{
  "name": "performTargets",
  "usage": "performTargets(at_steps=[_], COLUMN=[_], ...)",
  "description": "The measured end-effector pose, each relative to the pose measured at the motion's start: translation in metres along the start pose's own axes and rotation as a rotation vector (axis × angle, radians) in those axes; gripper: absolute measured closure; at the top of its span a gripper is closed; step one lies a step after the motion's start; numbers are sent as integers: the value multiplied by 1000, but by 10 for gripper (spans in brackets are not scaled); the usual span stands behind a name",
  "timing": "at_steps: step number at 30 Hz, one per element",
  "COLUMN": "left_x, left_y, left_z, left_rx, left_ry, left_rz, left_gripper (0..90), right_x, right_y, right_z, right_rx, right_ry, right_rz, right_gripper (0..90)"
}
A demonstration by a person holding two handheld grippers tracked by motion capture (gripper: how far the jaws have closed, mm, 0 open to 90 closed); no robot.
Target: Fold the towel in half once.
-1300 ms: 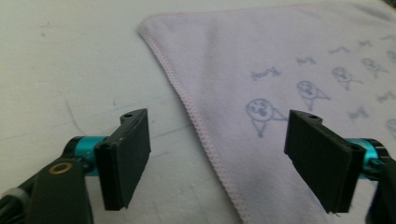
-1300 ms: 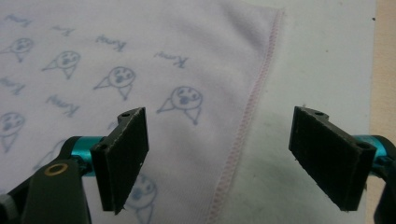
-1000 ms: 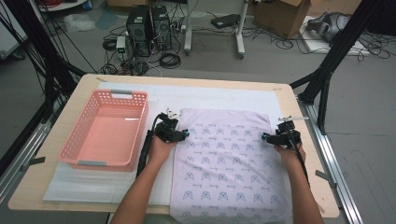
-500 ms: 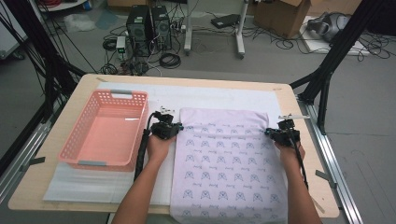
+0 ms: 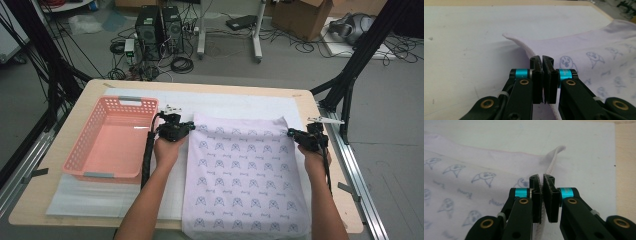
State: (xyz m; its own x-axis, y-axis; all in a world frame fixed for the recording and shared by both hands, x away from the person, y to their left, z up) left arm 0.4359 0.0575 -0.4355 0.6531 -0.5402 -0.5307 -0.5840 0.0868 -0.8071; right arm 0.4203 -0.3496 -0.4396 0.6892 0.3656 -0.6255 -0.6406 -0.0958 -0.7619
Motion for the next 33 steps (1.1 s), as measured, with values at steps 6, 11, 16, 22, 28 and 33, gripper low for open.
performTargets(at_steps=[6, 11, 16, 22, 28, 33], left_x=[-16, -31, -48, -68, -80, -92], left_y=[6, 12, 24, 41, 64, 88], left_z=[-6, -17, -32, -40, -48, -54], left_rx=[4, 40, 81, 97, 121, 133], left_ry=[48, 76, 109, 138, 158, 173], left_rz=[-16, -28, -31, -42, -26, -9], left_gripper=[867, 866, 866, 866, 864, 864], right_x=[-16, -31, -48, -69, -86, -100], right_y=[5, 12, 21, 38, 57, 81], right_z=[3, 9, 18, 27, 35, 42], right_rx=[-16, -36, -59, -83, -96, -105], right_ry=[-44, -73, -108, -135, -155, -161], right_rz=[-23, -34, -54, -54, -57, -43], right_gripper=[852, 852, 851, 848, 848, 848])
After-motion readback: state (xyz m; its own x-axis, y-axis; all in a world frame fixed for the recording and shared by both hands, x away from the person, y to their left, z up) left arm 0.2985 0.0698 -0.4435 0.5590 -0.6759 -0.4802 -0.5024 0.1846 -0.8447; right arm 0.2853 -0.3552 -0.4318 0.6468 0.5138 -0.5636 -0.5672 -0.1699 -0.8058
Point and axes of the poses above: each handheld gripper's, and its own axes: x roughly forward along the jaws, y roughly out of its underside, z roughly to its left, the point moved 5 cm from there along x, roughly forward along the jaws, and after that the axes turned 3 degrees about z, right-handed, at the moved point
